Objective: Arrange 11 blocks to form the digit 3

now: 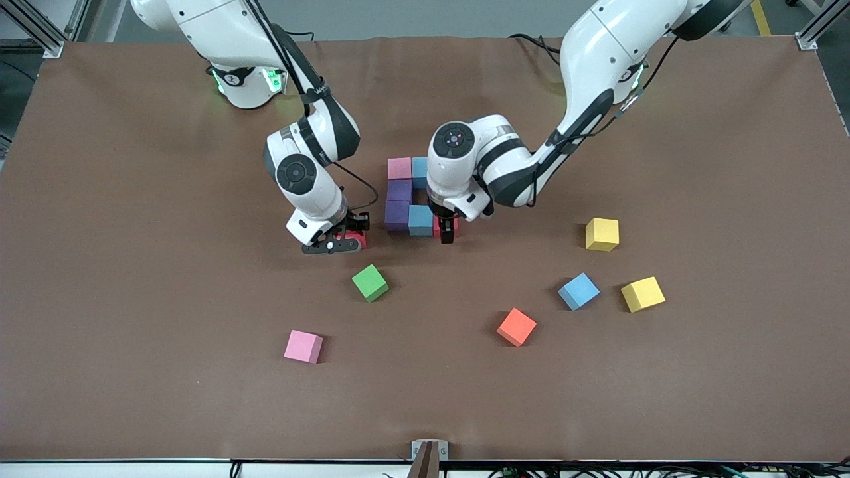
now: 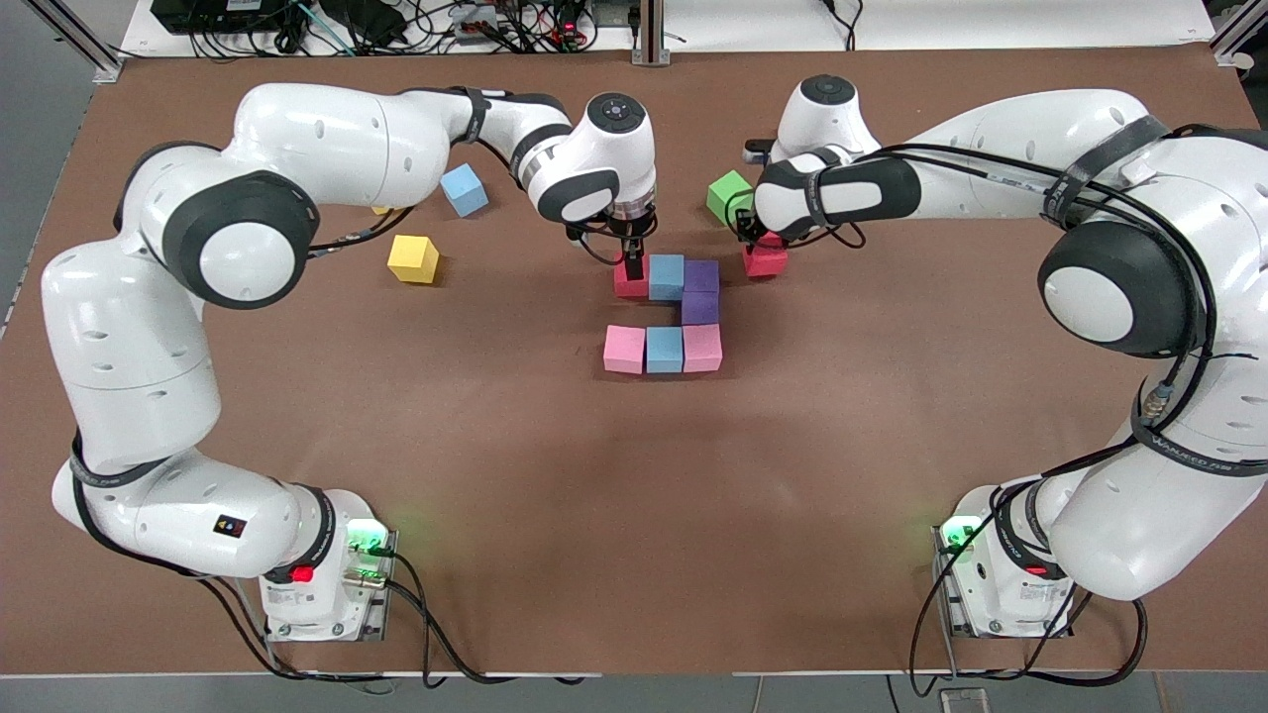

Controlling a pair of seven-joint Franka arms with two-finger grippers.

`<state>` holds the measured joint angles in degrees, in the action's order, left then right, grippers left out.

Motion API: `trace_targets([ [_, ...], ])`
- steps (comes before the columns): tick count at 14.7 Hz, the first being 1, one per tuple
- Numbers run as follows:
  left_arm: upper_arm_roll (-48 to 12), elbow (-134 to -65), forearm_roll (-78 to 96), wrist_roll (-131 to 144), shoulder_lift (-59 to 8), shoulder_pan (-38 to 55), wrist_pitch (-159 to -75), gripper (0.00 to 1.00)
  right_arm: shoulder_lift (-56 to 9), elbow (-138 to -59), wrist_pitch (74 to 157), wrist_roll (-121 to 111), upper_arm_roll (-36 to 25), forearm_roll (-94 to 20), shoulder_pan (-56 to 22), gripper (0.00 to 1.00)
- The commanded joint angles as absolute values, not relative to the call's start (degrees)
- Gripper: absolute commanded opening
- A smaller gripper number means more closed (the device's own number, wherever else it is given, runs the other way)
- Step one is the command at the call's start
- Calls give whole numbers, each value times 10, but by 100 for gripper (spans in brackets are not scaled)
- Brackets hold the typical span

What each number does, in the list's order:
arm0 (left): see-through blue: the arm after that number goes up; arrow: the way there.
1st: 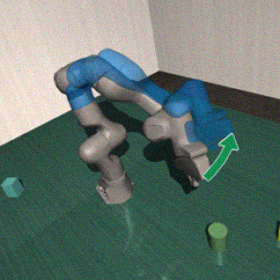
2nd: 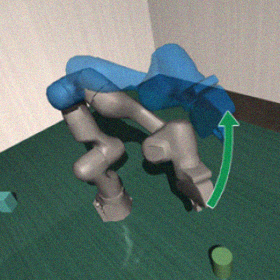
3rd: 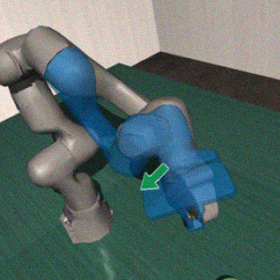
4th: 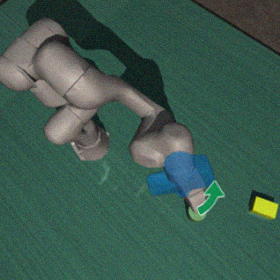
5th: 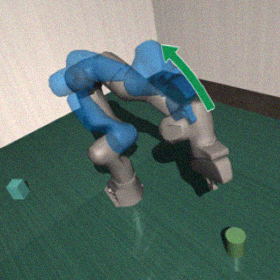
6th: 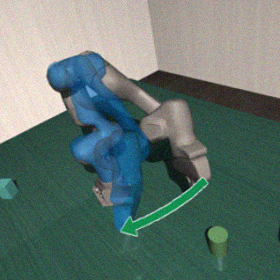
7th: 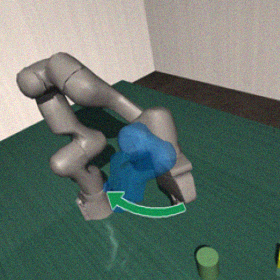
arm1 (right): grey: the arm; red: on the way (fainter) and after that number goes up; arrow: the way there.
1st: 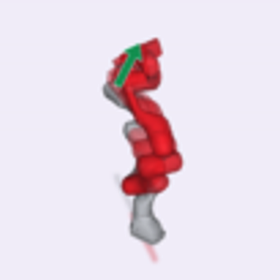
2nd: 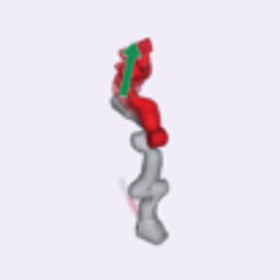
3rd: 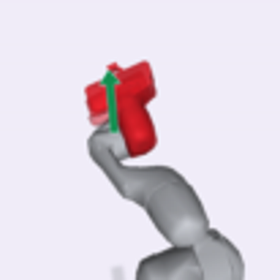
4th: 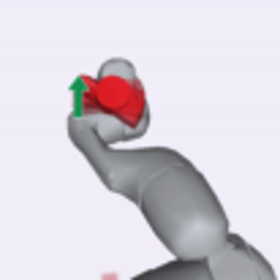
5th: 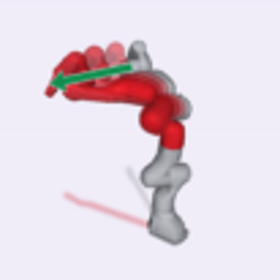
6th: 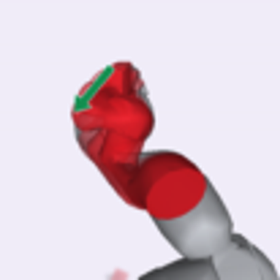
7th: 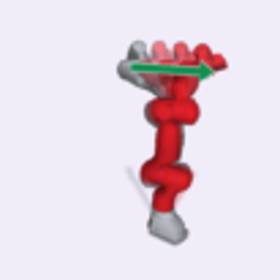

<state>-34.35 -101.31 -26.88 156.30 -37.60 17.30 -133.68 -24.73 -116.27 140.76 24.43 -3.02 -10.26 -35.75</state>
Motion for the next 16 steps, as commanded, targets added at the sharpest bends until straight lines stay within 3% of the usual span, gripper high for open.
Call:
trace_targets([
  [1,-374,-1060,-240,1549,-320,141,-1327,100,-243,-1134,1393,286,-30,-116,-355,0],
  [4,-390,-1061,-206,1444,-291,107,-1282,100,-257,-1118,1395,299,-30,-118,-359,0],
  [10,-390,-1035,-203,1200,-270,24,-1276,100,-334,-1030,1394,353,-30,-119,-378,0],
  [16,-380,-991,-229,953,-307,-32,-1251,100,-395,-933,1396,369,-31,-119,-368,0],
])
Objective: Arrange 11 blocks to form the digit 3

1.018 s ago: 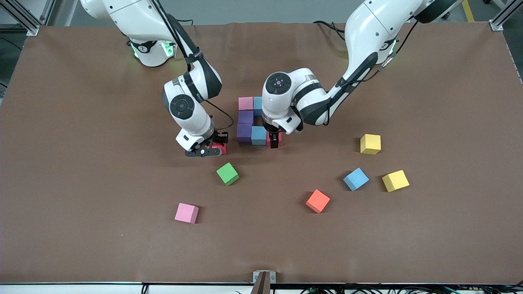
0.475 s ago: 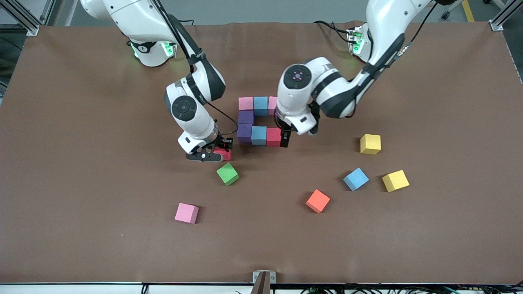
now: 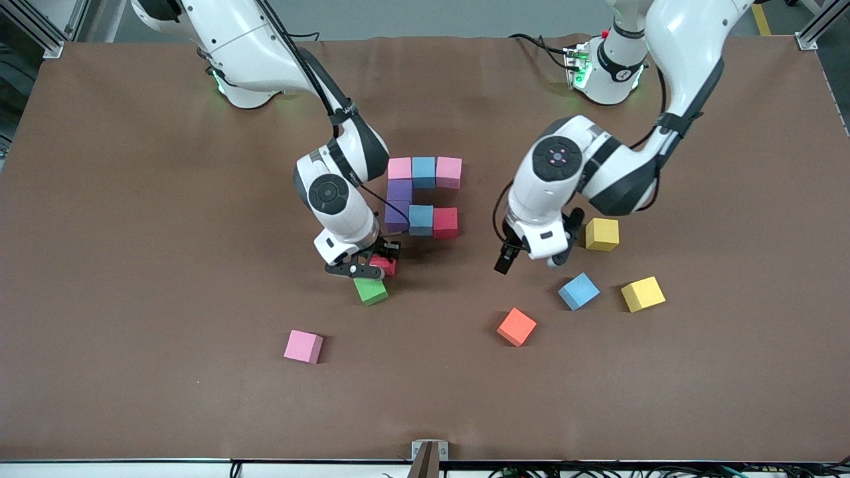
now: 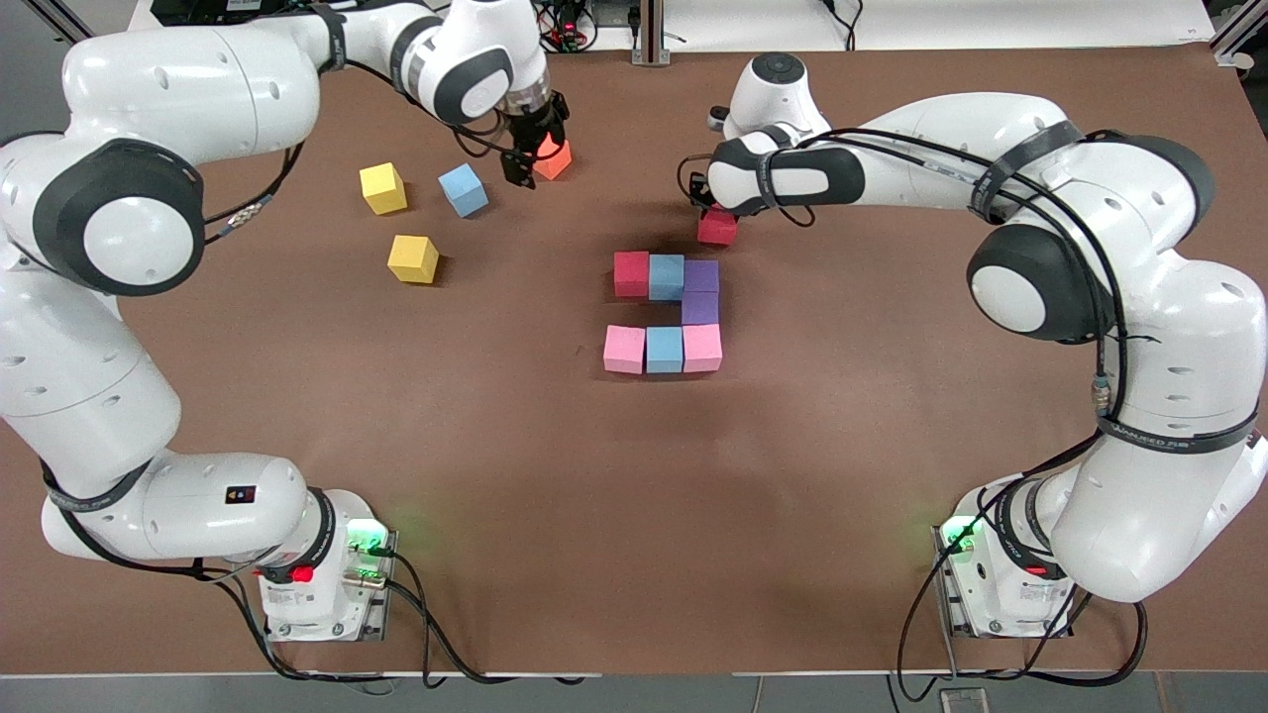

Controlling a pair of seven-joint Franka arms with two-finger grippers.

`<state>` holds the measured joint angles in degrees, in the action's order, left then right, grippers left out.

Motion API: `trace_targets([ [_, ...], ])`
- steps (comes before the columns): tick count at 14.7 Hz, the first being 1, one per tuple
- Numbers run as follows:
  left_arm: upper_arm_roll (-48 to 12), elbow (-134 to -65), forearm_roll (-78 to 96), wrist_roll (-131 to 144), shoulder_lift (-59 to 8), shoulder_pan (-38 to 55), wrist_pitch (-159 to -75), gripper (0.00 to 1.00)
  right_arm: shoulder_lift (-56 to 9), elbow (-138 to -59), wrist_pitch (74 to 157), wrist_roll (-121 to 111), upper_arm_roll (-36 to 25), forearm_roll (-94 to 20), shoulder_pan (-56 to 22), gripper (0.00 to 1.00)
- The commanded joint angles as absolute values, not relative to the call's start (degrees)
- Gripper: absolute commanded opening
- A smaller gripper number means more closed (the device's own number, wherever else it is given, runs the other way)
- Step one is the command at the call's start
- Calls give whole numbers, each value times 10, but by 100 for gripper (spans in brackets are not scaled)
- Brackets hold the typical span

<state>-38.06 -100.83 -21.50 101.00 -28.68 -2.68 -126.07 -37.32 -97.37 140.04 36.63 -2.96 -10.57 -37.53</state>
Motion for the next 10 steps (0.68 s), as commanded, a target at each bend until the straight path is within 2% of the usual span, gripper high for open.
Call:
trace_targets([
  [1,-372,-985,-248,938,-315,-39,-1252,100,-398,-925,1396,368,-31,-118,-367,0],
  [7,-369,-994,-274,855,-320,-103,-1260,100,-396,-932,1388,403,-31,-117,-382,0],
  [10,-370,-1003,-276,829,-323,-127,-1280,100,-394,-935,1347,398,-31,-115,-388,0],
])
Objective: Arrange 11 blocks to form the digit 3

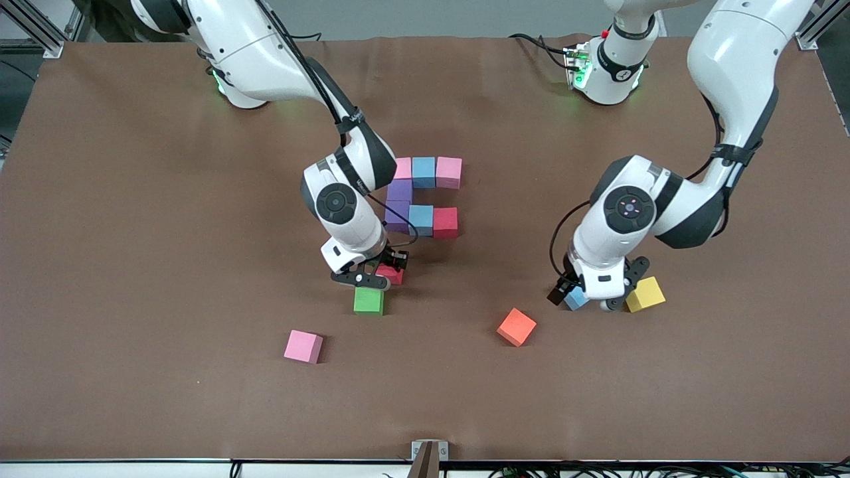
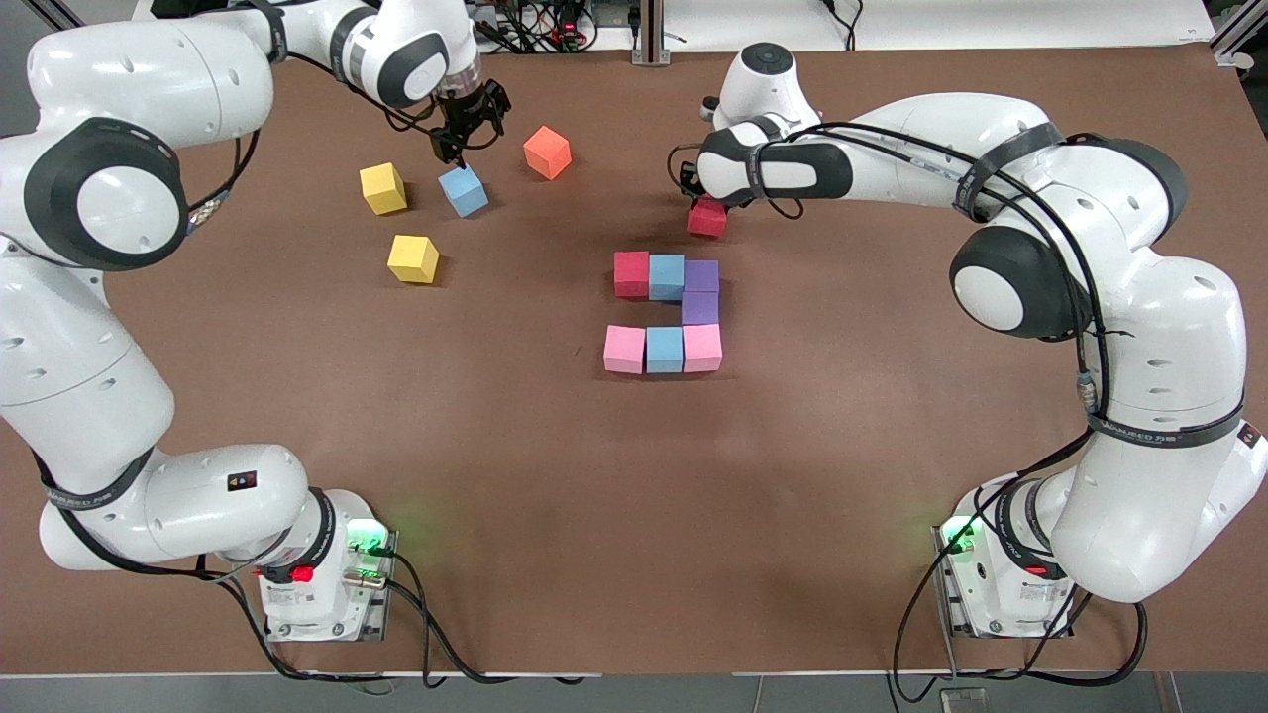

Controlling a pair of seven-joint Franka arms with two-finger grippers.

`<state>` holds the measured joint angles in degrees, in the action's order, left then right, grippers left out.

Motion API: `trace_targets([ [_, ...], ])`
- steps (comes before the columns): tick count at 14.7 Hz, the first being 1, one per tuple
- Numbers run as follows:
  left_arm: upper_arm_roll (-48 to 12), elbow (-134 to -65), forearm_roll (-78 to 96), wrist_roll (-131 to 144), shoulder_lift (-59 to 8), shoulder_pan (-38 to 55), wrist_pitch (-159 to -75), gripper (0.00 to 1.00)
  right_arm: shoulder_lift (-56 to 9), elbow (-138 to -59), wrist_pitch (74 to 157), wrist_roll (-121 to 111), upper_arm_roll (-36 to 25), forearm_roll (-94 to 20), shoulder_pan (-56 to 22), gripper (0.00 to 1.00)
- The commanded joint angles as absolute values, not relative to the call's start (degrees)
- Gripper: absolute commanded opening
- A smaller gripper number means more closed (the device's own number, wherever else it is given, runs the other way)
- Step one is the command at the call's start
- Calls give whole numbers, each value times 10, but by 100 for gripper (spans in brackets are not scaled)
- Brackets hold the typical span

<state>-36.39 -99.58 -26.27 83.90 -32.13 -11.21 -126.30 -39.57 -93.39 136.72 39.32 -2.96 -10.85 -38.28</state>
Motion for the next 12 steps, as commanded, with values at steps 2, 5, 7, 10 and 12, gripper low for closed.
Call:
trace_targets([
  [2,-370,-1009,-276,835,-331,-137,-1316,100,-393,-933,1323,396,-31,-106,-393,0],
  [5,-370,-1020,-276,836,-336,-153,-1331,100,-393,-933,1320,396,-31,-92,-404,0],
  [7,-369,-1020,-278,820,-349,-158,-1331,100,-393,-933,1320,392,-31,-92,-409,0],
  [10,-368,-1043,-300,784,-351,-162,-1330,100,-394,-935,1320,389,-31,-92,-417,0],
  [12,-367,-1049,-301,774,-353,-162,-1327,100,-394,-936,1319,389,-31,-92,-417,0],
])
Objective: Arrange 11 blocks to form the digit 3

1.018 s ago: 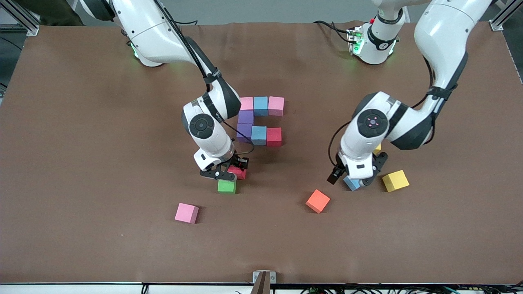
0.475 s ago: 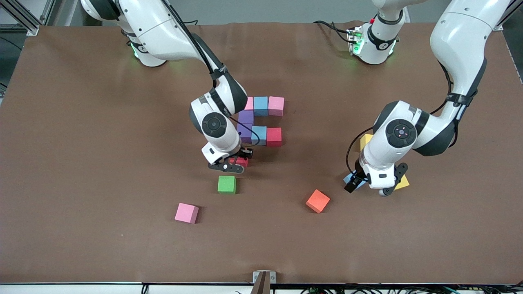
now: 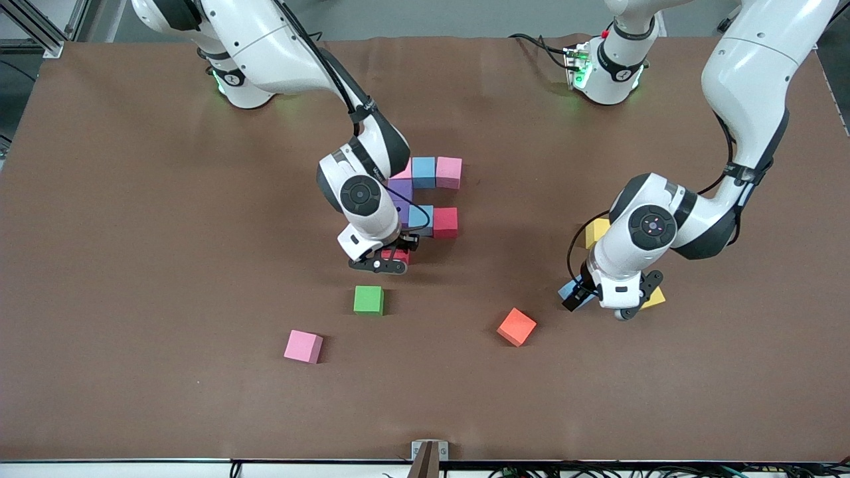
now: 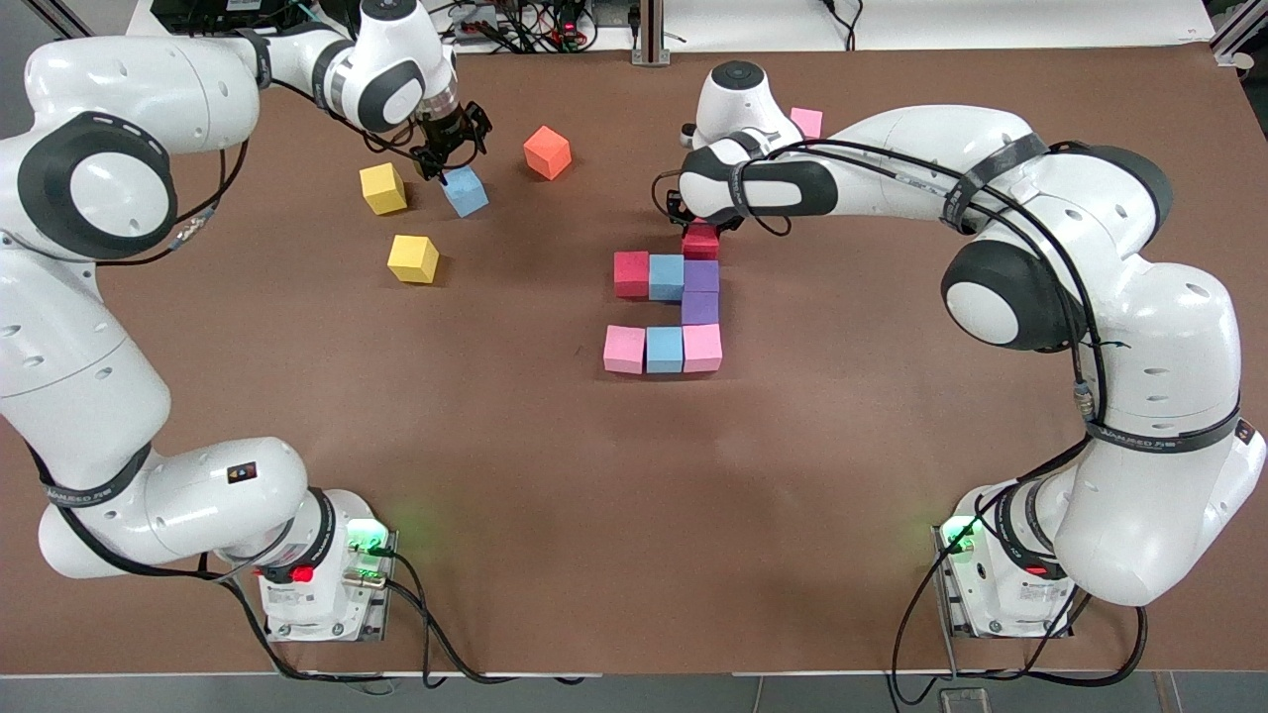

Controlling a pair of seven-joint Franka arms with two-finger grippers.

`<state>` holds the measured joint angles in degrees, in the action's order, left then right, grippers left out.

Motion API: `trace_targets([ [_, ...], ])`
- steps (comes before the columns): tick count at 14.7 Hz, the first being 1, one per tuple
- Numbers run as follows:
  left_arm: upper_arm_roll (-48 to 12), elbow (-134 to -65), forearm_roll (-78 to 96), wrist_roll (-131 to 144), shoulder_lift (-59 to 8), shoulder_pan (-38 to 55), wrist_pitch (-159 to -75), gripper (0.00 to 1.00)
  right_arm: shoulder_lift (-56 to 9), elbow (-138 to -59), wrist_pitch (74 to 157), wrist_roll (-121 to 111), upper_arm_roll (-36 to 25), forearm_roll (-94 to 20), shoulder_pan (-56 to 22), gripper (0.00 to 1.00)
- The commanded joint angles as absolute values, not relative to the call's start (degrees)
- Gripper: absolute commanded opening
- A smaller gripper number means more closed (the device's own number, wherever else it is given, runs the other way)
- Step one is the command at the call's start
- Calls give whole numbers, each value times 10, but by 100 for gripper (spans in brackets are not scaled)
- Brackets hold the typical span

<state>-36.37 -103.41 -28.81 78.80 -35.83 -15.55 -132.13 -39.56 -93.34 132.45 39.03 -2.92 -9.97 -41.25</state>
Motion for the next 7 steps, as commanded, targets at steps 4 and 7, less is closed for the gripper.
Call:
trace_targets([
  [4,-367,-1052,-321,764,-372,-162,-1323,100,-392,-938,1317,379,-31,-89,-416,0],
  [7,-363,-1051,-337,754,-381,-164,-1323,100,-390,-938,1303,381,-32,-88,-418,0],
])
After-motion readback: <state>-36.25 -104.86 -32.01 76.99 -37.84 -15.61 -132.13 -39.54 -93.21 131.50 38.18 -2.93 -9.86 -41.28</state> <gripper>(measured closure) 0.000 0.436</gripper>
